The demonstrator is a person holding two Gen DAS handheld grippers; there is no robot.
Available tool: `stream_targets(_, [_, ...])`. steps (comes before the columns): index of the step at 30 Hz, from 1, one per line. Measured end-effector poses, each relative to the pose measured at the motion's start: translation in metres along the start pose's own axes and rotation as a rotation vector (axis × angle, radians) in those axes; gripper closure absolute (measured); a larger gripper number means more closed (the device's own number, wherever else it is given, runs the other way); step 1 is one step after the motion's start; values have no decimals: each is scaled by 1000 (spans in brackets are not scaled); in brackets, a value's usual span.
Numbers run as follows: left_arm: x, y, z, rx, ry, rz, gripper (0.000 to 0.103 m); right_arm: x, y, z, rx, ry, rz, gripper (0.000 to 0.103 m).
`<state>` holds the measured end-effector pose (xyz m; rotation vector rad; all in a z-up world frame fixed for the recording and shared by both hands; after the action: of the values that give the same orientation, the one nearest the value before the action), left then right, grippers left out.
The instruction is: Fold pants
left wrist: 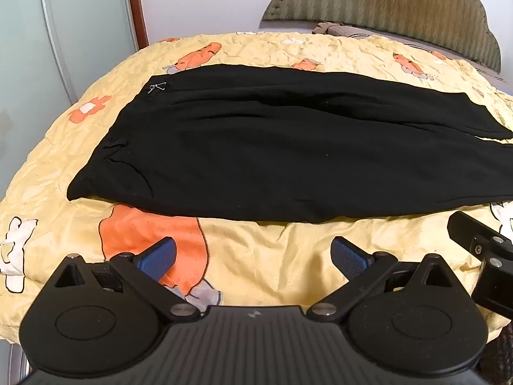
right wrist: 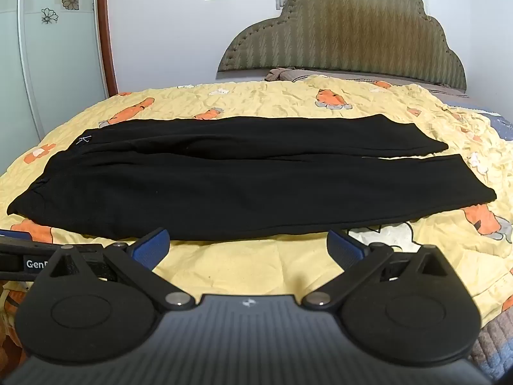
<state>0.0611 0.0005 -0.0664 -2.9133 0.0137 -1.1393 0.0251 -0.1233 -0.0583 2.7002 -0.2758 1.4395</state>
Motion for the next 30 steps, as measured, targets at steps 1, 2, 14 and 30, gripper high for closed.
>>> stream_targets(1, [0,0,0,1,1,1,0,0,0,0,-2,-2,-1,0])
stream_targets(2, [0,0,1,1,-2,0,0,0,1,0,-1,0,-1,0])
stream_targets(14, [3,-5,1,5,-1,5,0,0,8,-2,5,1,4,0])
stream_targets(30, [1,-3,0,6,-11,-4,0,-1,2,1,14,-1,4,0])
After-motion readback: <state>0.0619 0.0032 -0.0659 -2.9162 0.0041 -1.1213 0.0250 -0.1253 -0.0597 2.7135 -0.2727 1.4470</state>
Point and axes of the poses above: each gripper's, at about its wrist camera, not at the fingertips, and z roughly the way its jaws point, y to its right, x to its top, the point moved 9 cm from there along z, roughly the way its jaws point, and after that the axes turned 3 degrees about -z, right-handed, at the moved point
